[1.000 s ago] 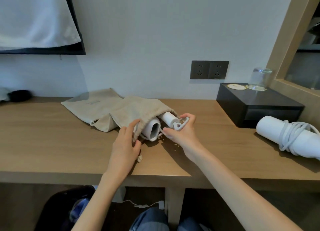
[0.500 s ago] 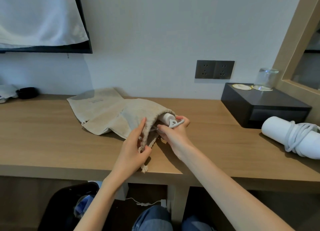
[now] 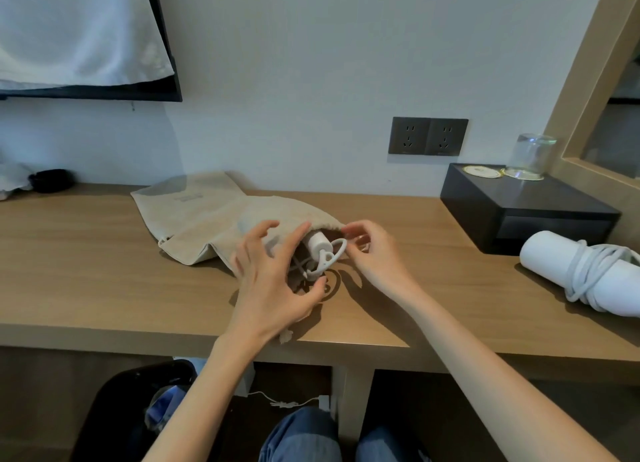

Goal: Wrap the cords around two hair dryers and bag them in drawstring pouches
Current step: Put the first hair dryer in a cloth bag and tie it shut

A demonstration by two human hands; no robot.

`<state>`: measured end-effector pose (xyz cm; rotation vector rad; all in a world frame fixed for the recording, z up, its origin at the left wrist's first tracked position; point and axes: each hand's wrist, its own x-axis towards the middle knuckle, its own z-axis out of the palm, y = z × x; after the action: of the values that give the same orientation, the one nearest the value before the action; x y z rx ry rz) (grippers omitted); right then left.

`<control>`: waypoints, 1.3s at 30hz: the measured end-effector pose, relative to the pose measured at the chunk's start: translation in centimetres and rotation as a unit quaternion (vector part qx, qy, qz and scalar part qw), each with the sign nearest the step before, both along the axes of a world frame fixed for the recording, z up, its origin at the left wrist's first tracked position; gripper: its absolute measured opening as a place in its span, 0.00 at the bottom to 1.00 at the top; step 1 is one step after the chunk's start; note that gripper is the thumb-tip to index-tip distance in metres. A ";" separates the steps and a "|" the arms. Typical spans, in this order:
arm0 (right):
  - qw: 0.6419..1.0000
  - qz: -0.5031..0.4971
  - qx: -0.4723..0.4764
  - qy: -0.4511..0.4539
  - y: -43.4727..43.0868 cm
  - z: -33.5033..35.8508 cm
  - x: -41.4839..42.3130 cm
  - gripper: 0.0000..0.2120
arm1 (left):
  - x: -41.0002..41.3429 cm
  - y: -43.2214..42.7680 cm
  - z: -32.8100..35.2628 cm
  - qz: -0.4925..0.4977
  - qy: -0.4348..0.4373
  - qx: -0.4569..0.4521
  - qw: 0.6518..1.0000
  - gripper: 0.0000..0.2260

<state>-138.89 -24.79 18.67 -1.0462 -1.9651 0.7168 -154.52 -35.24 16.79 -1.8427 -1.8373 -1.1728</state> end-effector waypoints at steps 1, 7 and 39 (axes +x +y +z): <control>0.999 -0.032 0.022 -0.014 0.7 -0.4 -0.2 0.14 | 0.0 0.3 0.4 -0.012 0.031 -0.002 0.999 0.32; 0.994 -0.035 -0.042 -0.091 3.1 -1.9 -2.2 0.17 | -0.2 2.6 0.7 -0.001 0.146 -0.023 0.989 0.34; 0.955 0.030 0.259 -0.138 -4.4 0.6 5.4 0.22 | 2.1 2.0 -1.0 -0.060 -0.075 -0.069 0.993 0.38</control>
<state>-133.50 -29.24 19.29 -0.7921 -2.2586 0.0610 -152.39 -33.23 15.81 -2.0151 -1.9579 -1.2851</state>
